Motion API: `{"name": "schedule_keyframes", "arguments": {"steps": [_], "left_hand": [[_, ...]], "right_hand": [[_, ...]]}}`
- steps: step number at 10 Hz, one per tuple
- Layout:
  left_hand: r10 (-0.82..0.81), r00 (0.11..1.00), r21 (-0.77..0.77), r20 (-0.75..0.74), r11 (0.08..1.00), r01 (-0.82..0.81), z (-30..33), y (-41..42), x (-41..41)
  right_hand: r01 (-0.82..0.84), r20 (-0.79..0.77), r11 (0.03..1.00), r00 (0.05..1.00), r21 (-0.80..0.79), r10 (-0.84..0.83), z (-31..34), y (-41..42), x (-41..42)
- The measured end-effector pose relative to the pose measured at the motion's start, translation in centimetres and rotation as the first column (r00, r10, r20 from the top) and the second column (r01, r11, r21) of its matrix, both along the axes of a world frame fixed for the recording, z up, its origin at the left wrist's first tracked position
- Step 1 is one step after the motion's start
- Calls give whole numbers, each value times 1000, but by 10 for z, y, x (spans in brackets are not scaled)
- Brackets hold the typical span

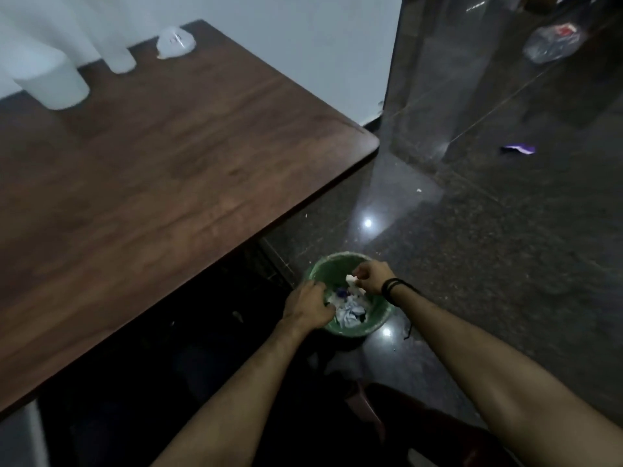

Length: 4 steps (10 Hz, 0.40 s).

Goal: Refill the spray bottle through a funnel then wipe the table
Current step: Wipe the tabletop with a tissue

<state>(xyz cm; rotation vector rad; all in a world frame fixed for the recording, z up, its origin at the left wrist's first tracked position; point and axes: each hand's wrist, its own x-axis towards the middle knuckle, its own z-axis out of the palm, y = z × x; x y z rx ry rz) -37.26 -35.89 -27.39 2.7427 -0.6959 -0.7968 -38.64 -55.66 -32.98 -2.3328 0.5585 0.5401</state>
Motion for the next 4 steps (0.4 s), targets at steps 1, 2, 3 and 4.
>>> {"name": "schedule_keyframes", "arguments": {"steps": [1,2,3,4], "left_hand": [[31,999,16,-39,999,-30,-8,4,2],[36,998,35,-46,999,-35,-8,6,2],[32,998,63,-54,998,-29,-9,9,2],[36,999,67,-9,997,-35,-2,7,5]], "right_hand": [[-110,-112,993,988,-33,105,-19,10,8],[-180,-130,982,976,-54,172,-21,17,11],[-242,-98,966,967,-89,234,-21,19,15],[-278,-57,951,961,-138,272,-16,18,25]]}}
